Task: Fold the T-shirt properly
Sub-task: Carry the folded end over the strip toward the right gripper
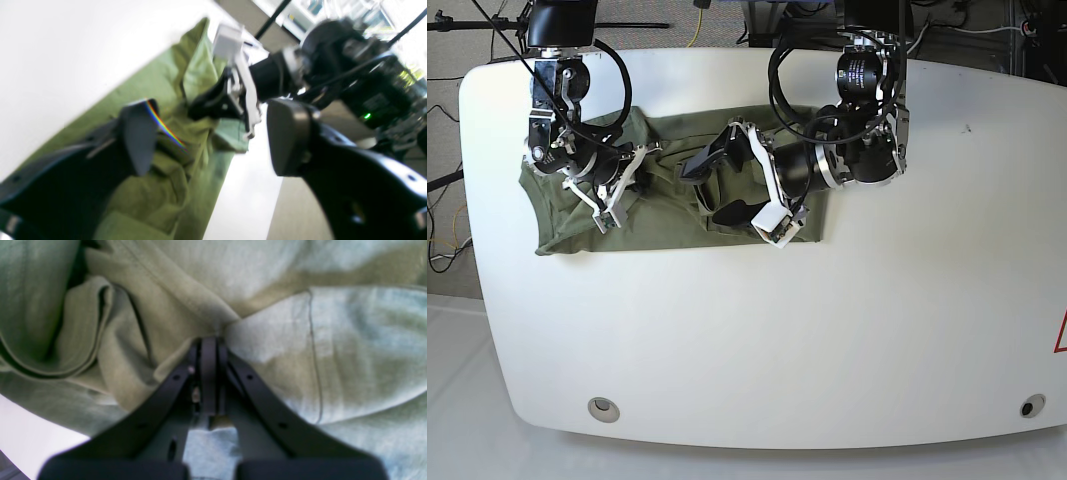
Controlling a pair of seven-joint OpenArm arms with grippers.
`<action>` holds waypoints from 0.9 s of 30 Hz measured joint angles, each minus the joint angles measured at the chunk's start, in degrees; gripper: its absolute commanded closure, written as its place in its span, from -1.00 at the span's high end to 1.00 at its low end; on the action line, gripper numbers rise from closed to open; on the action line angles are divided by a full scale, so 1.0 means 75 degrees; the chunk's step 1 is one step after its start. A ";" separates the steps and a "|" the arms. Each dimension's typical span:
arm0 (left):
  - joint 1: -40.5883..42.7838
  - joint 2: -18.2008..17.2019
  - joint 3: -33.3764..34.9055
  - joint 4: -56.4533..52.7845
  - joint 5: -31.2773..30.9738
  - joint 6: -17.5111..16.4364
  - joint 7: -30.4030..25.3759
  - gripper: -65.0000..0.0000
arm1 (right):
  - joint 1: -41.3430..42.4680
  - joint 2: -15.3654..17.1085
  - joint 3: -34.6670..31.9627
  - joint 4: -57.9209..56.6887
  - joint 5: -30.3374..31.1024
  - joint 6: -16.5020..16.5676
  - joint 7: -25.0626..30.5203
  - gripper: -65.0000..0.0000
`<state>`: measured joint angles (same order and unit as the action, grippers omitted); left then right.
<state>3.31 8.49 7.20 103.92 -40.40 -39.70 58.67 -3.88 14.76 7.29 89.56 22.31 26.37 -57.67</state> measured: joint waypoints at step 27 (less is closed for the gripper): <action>0.0157 -0.1134 -0.0055 -0.0245 0.0277 0.0003 0.0090 0.60 | 0.0125 -0.0338 -0.0032 -0.0006 0.0286 0.0009 0.0134 -0.99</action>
<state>4.49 -0.01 6.79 102.08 -38.33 -39.68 59.35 -2.94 12.23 7.05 89.52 24.45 26.44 -56.66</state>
